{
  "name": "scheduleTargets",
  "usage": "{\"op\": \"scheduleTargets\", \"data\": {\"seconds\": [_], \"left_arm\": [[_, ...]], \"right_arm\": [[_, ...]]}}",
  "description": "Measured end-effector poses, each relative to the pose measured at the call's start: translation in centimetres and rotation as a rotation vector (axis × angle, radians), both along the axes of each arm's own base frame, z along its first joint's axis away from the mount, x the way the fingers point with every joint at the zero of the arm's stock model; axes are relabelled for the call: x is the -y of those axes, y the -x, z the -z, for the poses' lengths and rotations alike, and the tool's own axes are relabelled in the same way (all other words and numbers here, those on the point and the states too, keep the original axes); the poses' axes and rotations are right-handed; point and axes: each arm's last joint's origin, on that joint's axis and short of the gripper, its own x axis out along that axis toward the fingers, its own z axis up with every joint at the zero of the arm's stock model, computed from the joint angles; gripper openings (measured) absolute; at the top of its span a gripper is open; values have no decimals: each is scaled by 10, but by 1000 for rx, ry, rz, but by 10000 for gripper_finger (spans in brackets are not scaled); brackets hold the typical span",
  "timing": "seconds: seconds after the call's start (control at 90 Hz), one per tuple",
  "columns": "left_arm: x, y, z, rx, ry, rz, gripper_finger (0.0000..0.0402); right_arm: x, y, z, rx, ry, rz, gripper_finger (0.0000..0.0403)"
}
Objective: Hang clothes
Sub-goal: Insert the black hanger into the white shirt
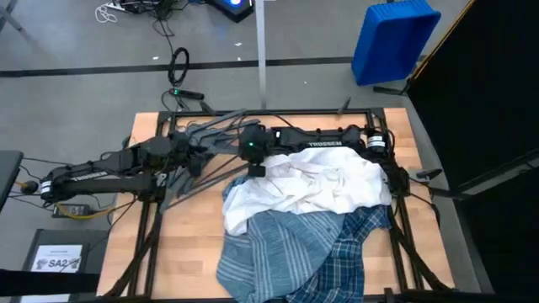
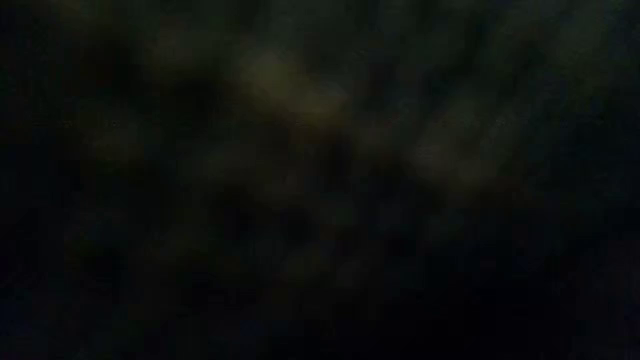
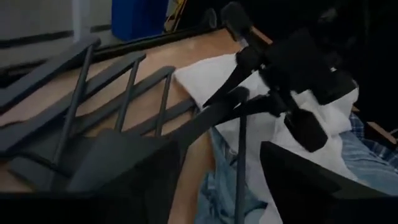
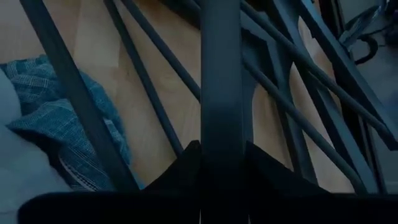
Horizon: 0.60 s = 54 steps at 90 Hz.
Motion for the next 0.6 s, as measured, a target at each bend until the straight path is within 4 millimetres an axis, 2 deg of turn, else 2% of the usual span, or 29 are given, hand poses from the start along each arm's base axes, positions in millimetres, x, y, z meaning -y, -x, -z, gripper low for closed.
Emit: {"op": "scheduleTargets", "data": {"seconds": [0.422,0.6], "left_arm": [[1,5,7,-48,71,-45,209],[1,9,-18,-10,54,-60,209]], "right_arm": [[-1,0,0,-4,13,-1,50],[-1,1,0,-15,38,22,50]]}}
